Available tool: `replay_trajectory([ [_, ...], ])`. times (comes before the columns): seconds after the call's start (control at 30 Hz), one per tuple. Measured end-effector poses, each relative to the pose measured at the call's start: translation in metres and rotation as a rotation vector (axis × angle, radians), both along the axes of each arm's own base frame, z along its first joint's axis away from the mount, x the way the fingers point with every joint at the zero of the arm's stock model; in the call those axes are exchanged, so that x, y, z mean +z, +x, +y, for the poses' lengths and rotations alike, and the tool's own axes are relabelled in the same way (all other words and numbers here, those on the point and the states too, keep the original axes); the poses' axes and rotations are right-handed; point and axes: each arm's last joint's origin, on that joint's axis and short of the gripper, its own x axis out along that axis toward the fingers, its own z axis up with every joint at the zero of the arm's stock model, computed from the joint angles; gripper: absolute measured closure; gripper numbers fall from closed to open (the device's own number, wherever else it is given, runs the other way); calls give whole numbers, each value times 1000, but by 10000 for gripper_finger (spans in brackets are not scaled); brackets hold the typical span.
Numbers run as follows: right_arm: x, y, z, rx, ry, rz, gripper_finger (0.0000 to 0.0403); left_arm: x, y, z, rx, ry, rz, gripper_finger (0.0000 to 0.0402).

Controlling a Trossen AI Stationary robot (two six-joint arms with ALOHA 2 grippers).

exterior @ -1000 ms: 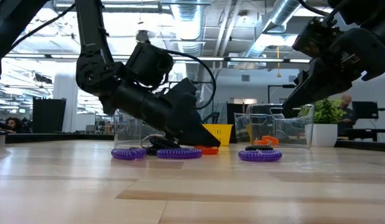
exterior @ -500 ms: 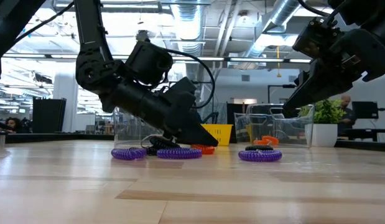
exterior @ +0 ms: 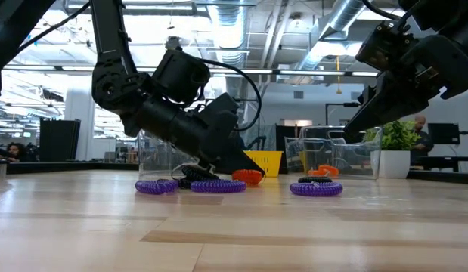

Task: Sort spring keychains
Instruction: Put the orange spring keychain into the right transparent bin

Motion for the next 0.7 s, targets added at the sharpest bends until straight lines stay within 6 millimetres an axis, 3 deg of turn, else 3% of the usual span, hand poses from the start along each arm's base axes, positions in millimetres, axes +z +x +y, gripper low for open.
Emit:
replay_trajectory([
  [0.7,4,3,1,4,11,-54,333,3,1,-4,-39,-14,-34,391],
])
